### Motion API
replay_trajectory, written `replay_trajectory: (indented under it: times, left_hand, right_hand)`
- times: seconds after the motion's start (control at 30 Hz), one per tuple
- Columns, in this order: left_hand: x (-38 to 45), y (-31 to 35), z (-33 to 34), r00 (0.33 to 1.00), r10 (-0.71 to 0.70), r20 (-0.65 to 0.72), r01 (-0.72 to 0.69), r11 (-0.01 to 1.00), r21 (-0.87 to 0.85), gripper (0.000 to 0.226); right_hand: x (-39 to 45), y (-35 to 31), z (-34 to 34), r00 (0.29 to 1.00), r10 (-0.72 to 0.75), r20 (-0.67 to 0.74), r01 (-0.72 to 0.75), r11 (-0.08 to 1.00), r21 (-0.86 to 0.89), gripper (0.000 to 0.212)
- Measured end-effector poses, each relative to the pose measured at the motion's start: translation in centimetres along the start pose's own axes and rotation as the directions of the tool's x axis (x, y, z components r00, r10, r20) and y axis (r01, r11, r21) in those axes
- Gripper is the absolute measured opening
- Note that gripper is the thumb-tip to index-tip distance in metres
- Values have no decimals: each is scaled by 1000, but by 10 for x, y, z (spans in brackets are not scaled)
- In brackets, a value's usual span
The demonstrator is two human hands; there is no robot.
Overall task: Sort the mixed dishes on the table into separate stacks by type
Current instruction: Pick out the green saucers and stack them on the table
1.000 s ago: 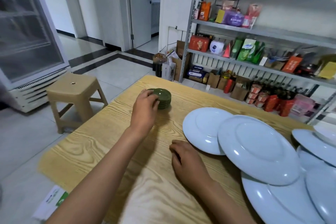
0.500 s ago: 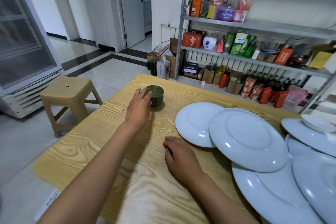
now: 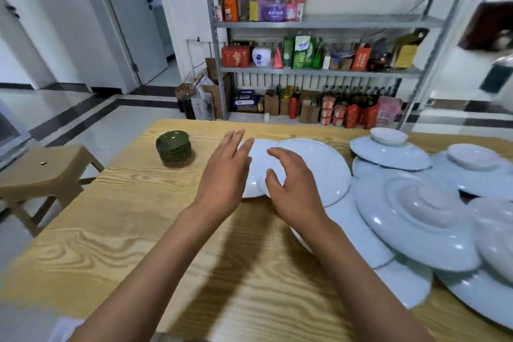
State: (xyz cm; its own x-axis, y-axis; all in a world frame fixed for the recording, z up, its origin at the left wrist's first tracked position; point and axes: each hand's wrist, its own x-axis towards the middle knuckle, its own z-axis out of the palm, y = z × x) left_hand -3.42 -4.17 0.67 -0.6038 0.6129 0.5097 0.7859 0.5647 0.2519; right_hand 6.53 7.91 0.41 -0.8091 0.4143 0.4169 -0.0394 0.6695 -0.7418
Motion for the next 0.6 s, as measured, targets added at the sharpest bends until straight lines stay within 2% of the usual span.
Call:
replay_trajectory:
  times: [0.23,0.47,0.6]
  left_hand:
    - [26,118,33,985,168,27,-163,977,-135,41]
    - [44,220,77,935,353,48,-326,903,-280,41]
    - [48,271,95,900,429,73,-383,861,-334,42]
  right_hand:
    - [-17,48,-114,971,92,-219,-123,984,-131,40]
    - [-56,97,-218,883,231,-408,-312,939,-143,37]
    - [-73,124,-273,810,310,-498,-421,898,-127,35]
